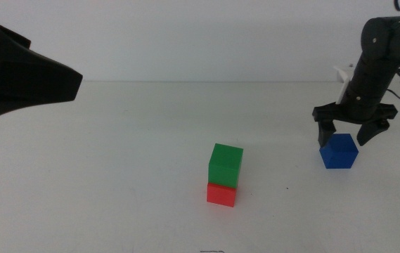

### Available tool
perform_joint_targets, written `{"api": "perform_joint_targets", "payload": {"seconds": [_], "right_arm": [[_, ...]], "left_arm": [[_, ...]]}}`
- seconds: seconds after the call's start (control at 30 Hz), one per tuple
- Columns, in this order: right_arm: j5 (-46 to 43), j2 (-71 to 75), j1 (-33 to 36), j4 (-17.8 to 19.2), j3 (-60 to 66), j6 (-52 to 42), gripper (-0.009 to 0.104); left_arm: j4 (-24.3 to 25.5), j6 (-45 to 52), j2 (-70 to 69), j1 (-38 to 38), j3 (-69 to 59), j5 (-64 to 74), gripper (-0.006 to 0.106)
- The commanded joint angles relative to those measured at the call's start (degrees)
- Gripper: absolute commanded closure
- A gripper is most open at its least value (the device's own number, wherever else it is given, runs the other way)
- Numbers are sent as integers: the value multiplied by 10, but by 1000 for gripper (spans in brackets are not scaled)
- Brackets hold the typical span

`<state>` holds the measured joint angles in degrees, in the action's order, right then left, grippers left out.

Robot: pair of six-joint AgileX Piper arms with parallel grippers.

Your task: Stack red cubes first, then green, then blue cubes in a specific spot.

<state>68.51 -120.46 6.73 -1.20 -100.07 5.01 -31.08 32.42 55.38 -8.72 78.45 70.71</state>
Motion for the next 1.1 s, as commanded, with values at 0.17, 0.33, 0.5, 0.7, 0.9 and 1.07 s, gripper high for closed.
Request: {"api": "perform_joint_targets", "payload": {"seconds": [0.17,0.33,0.5,0.7,0.9,1.07], "right_arm": [[-21,17,6,8,-17,0,1],[-21,2,6,12,-17,0,1],[-21,-13,6,12,-17,0,4],[-21,-8,6,12,-17,22,48],[7,54,11,12,9,14,96],[56,186,45,7,43,51,96]], "left_arm": [[-20,-8,-3,-4,13,-31,9],[-20,-8,-3,-4,13,-31,9],[-20,-8,-3,-4,13,-31,9],[-20,-8,-3,-4,13,-31,9],[-20,-8,-3,-4,13,-31,9],[-20,-8,-3,-4,13,-31,9]]}}
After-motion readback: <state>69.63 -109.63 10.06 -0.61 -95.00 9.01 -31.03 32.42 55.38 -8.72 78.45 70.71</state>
